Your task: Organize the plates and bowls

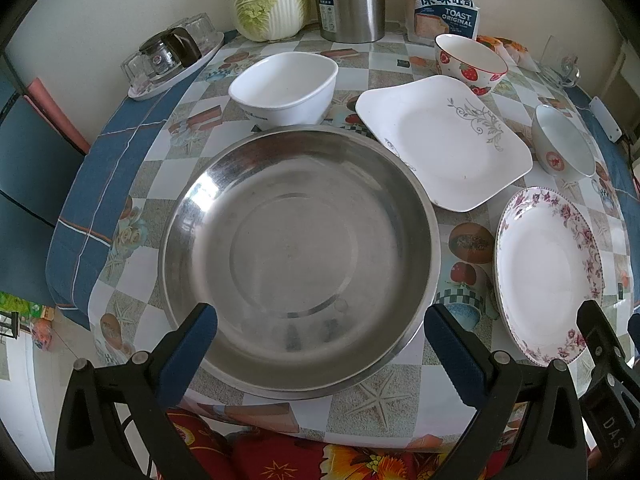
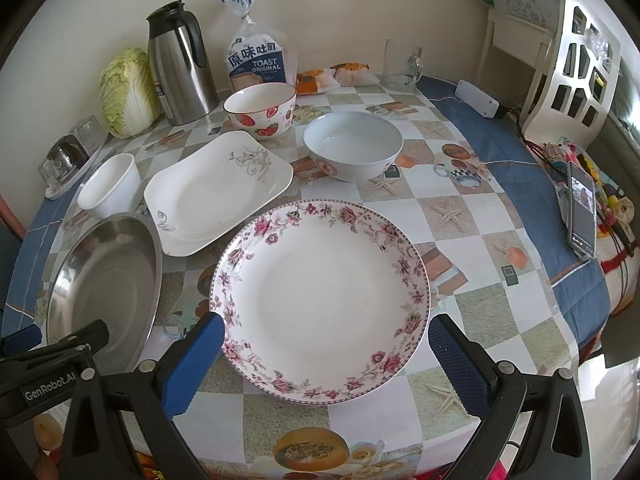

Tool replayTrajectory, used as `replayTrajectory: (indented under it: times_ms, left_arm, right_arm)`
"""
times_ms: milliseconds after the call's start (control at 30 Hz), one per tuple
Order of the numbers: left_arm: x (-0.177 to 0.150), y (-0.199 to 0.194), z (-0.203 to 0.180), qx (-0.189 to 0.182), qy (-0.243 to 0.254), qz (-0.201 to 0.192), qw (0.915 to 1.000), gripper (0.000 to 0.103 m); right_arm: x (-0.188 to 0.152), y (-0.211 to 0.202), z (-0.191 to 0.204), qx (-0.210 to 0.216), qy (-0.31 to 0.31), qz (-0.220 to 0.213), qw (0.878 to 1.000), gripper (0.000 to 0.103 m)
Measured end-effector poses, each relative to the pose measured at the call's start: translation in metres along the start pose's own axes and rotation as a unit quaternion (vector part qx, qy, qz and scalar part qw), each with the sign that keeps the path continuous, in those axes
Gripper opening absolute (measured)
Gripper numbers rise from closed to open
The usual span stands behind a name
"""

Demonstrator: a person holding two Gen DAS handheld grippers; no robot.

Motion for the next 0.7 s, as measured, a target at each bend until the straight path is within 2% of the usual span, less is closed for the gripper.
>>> replayTrajectory:
  times_ms: [167,267,533,700]
  left_arm:
    - [0.002,-0.002,0.006,-0.003,-0.017,-0.004,0.9998,0.103]
    - [0.006,-0.003,0.019,-0.006,-0.05,-0.008,0.9987,0.103]
    - [0.013,0.005,0.067,-0.003,-0.16,-0.009,0.987,0.103]
    - [0.015,0.014,0.083,0.008,-0.182,-0.008,0.9832,0.103]
  right_arm:
    - [-0.001,0.001,0.002,0.002,-0.002,0.001,1.0,0.103]
    - [0.0,0.002,0.003,0.005,-0.003,0.003,1.0,0.103]
    - [-0.003,0.017,0.023,0.018,-0.032,0.028,0.999,0.103]
    - [-0.001,0.024,0.039,0.029,-0.049,0.033,0.998,0.103]
Point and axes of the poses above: each gripper's, at about its wrist camera, not at the fingertips, and y roughly the way its jaws point, z to its left, x to its top, the point moved 9 cm from there along y, roughly the way its jaws point, and after that the axes turned 5 degrees about x, right-handed, at the moved point
